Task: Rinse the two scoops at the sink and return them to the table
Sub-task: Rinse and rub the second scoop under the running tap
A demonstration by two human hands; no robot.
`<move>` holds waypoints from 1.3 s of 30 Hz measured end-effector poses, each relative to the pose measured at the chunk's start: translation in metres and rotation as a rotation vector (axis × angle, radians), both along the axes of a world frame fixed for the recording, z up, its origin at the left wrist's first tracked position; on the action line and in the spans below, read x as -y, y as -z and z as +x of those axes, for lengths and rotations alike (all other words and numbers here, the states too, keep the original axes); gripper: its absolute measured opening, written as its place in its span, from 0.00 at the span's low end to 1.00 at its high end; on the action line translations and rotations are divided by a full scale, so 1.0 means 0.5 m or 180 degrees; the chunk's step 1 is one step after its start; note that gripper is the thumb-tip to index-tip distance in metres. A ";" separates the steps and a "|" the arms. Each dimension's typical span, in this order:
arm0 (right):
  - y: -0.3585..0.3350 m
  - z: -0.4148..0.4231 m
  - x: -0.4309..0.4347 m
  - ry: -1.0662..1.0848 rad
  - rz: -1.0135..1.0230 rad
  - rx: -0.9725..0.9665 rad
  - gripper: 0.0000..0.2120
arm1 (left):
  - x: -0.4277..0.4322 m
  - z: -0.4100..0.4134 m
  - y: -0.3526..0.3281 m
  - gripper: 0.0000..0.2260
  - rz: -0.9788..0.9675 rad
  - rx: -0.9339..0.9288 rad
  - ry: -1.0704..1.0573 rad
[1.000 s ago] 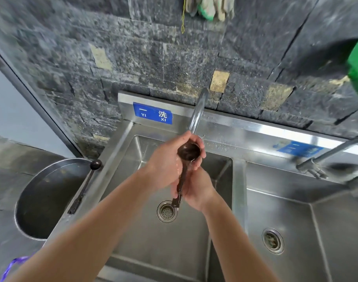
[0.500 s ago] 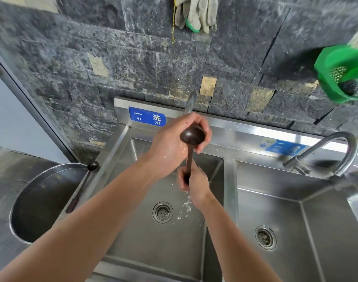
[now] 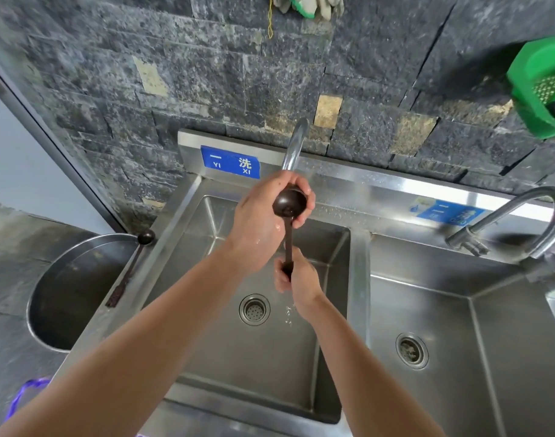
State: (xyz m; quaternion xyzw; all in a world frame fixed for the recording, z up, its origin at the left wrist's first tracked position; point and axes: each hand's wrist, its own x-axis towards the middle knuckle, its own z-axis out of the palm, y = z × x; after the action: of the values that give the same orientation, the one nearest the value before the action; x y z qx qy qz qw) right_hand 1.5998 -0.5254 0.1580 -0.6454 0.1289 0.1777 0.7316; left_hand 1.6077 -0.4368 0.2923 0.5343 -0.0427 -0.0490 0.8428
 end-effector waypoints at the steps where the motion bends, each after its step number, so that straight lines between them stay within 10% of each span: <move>1: -0.011 0.002 -0.007 -0.0013 0.0005 0.0094 0.26 | 0.005 -0.004 0.007 0.16 0.0138 0.0041 -0.0035; 8: -0.038 0.010 -0.022 0.0053 0.0367 0.0569 0.24 | 0.011 -0.007 0.014 0.15 0.0531 0.0183 -0.0367; 14: 0.099 -0.062 0.045 -0.0412 -0.1343 -0.0188 0.27 | -0.027 0.016 -0.030 0.13 0.0117 0.0378 -0.0287; 21: 0.062 -0.070 0.047 -0.0495 0.0210 -0.0156 0.09 | -0.045 0.001 0.057 0.13 0.0429 -0.0237 -0.0475; 29: 0.017 -0.094 0.025 -0.1024 -0.0183 0.0479 0.04 | -0.083 -0.011 0.105 0.11 -0.0385 -0.0960 -0.0369; 39: 0.011 -0.102 -0.060 -0.0825 -0.0219 0.0213 0.09 | -0.200 -0.066 0.211 0.11 0.0607 -0.1636 -0.0267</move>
State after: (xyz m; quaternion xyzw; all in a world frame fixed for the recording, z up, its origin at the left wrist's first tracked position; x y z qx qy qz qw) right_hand 1.5486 -0.4956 0.1525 -0.6869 0.0260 0.2445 0.6839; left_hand 1.5748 -0.3367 0.1870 0.5826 0.1996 -0.1518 0.7731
